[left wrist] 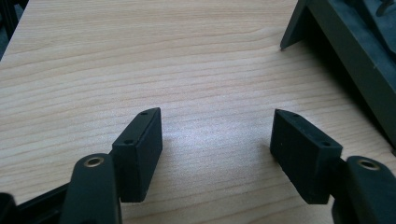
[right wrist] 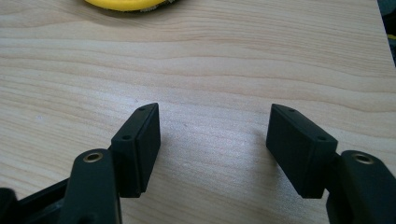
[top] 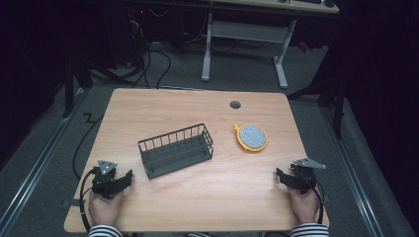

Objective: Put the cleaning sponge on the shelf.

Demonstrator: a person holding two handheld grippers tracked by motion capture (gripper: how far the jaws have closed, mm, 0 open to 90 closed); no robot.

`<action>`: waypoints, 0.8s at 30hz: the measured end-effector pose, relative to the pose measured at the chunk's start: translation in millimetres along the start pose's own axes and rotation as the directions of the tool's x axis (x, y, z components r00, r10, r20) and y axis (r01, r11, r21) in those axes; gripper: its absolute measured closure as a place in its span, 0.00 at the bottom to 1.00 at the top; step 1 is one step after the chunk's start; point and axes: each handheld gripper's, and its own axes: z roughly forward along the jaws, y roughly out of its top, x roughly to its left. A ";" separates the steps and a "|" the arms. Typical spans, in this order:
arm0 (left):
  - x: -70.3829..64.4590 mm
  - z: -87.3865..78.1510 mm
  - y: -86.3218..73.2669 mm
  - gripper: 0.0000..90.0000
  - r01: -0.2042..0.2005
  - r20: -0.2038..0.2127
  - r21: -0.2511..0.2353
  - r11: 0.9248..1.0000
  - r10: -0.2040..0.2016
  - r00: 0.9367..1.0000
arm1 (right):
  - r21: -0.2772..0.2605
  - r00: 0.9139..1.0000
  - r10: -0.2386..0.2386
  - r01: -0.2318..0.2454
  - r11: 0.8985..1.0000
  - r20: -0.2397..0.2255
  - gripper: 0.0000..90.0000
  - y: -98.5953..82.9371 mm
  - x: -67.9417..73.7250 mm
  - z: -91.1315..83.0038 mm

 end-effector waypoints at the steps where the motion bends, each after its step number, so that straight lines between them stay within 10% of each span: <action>1: 0.1 0.1 0.2 0.39 0.001 -0.001 0.000 1.000 -0.001 1.000 | 0.000 1.000 0.000 0.000 1.000 0.000 0.39 0.0 0.0 0.0; 24: 6.5 -1.8 0.1 0.39 0.029 0.046 -0.003 1.000 -0.029 0.999 | 0.002 1.000 0.004 -0.004 1.000 0.000 0.39 0.1 0.0 -0.1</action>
